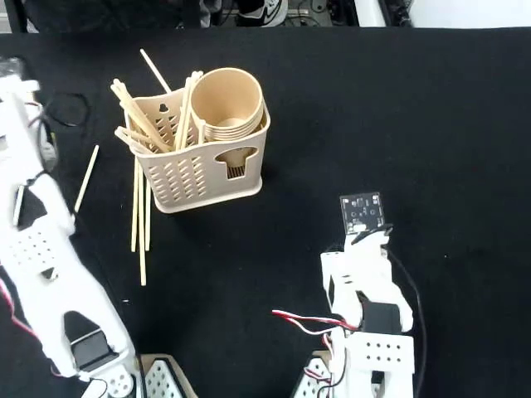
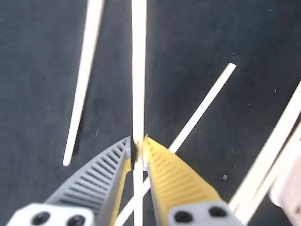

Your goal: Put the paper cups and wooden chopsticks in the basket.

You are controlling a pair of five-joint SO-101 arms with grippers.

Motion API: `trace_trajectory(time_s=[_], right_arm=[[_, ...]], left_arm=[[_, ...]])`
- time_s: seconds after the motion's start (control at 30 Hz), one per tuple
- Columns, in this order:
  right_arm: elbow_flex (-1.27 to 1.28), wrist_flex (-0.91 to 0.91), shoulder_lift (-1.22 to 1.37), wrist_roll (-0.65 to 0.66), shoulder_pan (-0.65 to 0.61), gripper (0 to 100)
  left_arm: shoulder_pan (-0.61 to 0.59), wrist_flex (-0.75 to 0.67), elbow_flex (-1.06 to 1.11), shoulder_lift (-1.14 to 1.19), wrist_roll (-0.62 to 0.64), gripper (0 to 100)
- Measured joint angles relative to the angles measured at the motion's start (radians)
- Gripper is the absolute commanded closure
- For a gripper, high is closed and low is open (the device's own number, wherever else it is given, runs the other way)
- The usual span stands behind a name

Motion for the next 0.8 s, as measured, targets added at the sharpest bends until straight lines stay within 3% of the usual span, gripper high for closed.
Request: trace_trajectory(time_s=[0.27, 0.4, 0.57, 0.8], right_arm=[[0.0, 0.0, 0.0, 0.0, 0.0, 98.6], [0.0, 0.0, 0.0, 0.0, 0.0, 98.6], [0.0, 0.0, 0.0, 0.0, 0.0, 98.6], [0.0, 0.0, 0.0, 0.0, 0.0, 98.6]], left_arm=[[0.005, -0.002, 0.374, -0.434, 0.081, 97], [0.005, -0.118, 0.568, -0.678, 0.127, 97], [0.046, -0.365, 0.919, -0.999, 0.141, 97], [0.135, -0.914, 1.484, -1.439, 0.146, 97]])
